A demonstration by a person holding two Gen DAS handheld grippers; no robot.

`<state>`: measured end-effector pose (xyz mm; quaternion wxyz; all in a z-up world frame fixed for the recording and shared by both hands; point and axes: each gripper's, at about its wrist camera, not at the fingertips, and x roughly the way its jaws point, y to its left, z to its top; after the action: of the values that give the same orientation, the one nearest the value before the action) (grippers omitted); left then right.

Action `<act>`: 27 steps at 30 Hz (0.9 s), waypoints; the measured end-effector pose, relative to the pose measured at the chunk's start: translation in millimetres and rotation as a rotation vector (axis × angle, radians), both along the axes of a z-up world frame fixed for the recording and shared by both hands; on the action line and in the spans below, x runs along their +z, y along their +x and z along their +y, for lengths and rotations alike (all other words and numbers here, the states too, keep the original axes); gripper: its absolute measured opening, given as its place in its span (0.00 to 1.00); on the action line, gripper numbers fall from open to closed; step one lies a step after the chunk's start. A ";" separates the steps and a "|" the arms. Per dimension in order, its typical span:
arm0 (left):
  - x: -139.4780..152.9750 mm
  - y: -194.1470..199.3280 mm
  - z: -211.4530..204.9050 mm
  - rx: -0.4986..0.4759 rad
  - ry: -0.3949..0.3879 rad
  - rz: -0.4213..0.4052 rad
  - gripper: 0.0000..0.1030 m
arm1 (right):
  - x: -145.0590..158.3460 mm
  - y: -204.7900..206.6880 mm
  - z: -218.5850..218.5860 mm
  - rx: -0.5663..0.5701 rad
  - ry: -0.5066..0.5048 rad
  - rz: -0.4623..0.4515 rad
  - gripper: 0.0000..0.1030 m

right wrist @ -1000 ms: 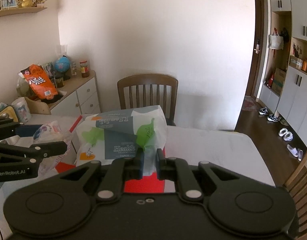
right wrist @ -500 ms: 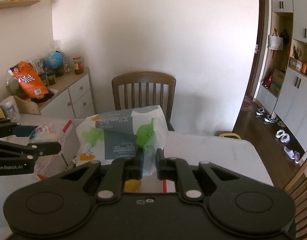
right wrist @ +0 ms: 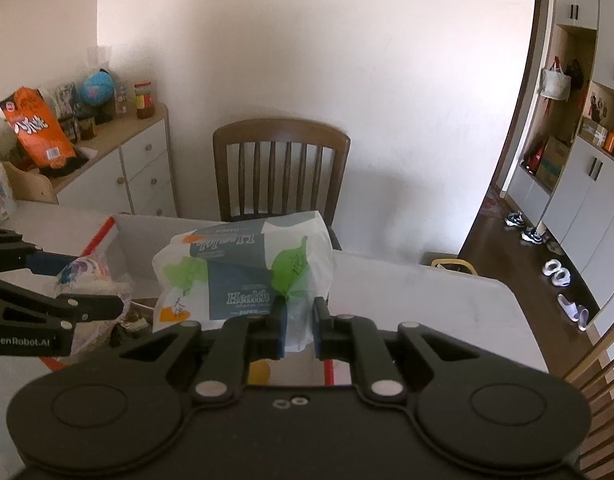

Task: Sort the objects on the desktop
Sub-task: 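Lower into the box and open the left tool while right tool releases the bag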

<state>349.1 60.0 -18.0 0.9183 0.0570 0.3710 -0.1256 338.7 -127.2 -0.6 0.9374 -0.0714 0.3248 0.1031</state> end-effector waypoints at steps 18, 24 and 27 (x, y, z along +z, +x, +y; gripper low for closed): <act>-34.3 28.4 -3.8 -0.026 0.025 0.085 0.55 | -43.7 41.9 39.2 0.038 -0.133 0.050 0.12; -43.4 32.4 -7.4 -0.037 0.032 0.102 0.55 | -56.0 49.4 45.1 0.053 -0.166 0.073 0.12; -45.4 34.2 -9.7 -0.049 0.043 0.099 0.55 | -63.1 52.3 47.3 0.064 -0.170 0.096 0.13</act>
<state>383.3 50.3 -63.4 0.8940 0.0795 0.4172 -0.1426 391.0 -79.9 -63.8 0.9077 -0.1560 0.3743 0.1084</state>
